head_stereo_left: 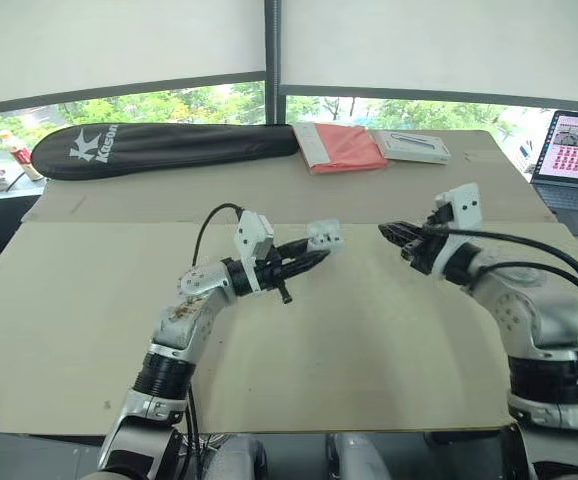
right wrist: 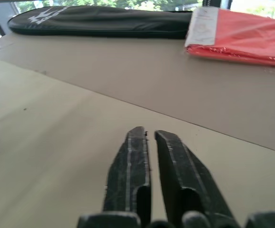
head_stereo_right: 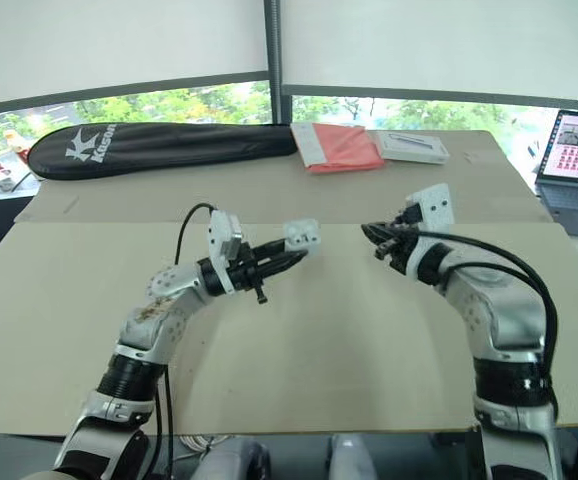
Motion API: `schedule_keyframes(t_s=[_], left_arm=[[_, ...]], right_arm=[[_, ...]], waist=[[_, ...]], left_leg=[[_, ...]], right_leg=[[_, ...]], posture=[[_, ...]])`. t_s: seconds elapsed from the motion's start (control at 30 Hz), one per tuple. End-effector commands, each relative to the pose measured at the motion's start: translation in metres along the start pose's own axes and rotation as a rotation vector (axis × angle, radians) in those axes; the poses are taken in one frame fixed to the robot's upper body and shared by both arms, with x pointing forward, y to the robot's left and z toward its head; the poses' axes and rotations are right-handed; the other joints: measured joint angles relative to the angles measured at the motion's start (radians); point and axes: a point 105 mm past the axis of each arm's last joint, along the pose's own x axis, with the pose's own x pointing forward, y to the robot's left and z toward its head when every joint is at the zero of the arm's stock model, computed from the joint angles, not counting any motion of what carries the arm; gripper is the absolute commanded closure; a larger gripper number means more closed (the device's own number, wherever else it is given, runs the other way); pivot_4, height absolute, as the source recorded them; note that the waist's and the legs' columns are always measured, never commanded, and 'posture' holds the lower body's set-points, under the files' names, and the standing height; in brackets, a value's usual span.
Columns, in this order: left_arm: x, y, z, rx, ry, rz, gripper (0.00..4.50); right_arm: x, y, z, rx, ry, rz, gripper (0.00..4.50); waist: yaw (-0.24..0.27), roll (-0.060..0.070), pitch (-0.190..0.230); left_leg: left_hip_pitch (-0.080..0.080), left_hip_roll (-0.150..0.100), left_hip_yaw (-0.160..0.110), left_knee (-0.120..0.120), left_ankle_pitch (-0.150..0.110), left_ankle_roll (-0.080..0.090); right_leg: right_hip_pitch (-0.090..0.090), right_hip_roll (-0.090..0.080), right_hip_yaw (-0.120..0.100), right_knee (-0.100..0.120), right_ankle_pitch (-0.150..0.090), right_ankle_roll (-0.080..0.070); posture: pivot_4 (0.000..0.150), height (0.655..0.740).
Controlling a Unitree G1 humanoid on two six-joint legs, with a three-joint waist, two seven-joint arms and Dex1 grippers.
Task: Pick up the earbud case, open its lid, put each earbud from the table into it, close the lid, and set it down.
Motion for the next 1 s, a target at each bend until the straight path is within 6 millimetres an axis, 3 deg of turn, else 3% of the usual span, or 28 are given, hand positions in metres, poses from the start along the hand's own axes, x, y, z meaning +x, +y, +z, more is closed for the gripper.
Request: schedule_keyframes(t_s=[0.03,0.2,0.37,0.53,0.73,0.83,1.0], left_arm=[[0.004,-0.007,0.012,0.028,-0.022,-0.054,3.93],[0.004,-0.014,0.004,0.043,0.018,-0.082,3.93],[0.004,-0.016,0.001,0.039,0.024,-0.078,3.93],[0.003,-0.011,0.002,0.048,0.021,-0.046,3.93],[0.004,-0.010,0.002,0.025,0.012,-0.037,3.93],[0.003,-0.010,-0.003,-0.042,0.030,-0.024,3.93],[0.000,-0.001,-0.028,-0.251,0.146,0.068,3.93]], right_arm=[[0.012,0.018,0.009,0.038,-0.010,0.114,4.45],[0.018,0.052,0.023,0.159,-0.047,0.298,4.45],[0.004,0.090,0.028,0.225,-0.009,0.514,4.45],[-0.015,0.107,0.011,0.175,0.085,0.600,4.45],[-0.024,0.106,-0.001,0.096,0.111,0.555,4.45],[-0.026,0.092,0.014,0.016,-0.008,0.454,4.45],[-0.048,0.071,0.027,-0.147,-0.127,0.334,2.94]], waist=[[0.001,0.000,0.000],[0.002,0.000,0.000],[0.007,0.000,0.000],[0.011,0.000,0.000],[0.013,0.000,0.000],[0.013,0.000,0.000],[0.023,0.000,0.000]], left_leg=[[0.000,0.000,0.000,-0.001,0.000,0.000],[-0.001,0.000,0.000,-0.003,0.000,0.000],[-0.001,0.000,0.000,-0.003,0.000,0.000],[0.000,0.000,-0.001,-0.002,0.000,0.000],[0.000,0.000,-0.001,-0.001,0.000,0.000],[0.000,0.000,-0.001,-0.001,0.000,0.000],[0.000,0.000,-0.001,-0.001,0.000,0.000]], right_leg=[[0.000,0.000,0.000,0.000,0.000,0.000],[0.000,0.000,0.000,0.001,0.000,0.000],[0.000,-0.001,0.000,0.000,0.000,0.000],[0.001,0.000,-0.001,0.000,0.000,0.000],[0.000,-0.001,0.000,0.000,0.000,0.000],[0.000,0.000,0.000,0.000,0.000,0.000],[0.001,0.000,0.000,0.000,-0.001,0.001]], posture=[[0.150,0.7400],[0.150,0.7400],[0.150,0.7400],[0.150,0.7400],[0.150,0.7400],[0.150,0.7400],[0.150,0.7400]])
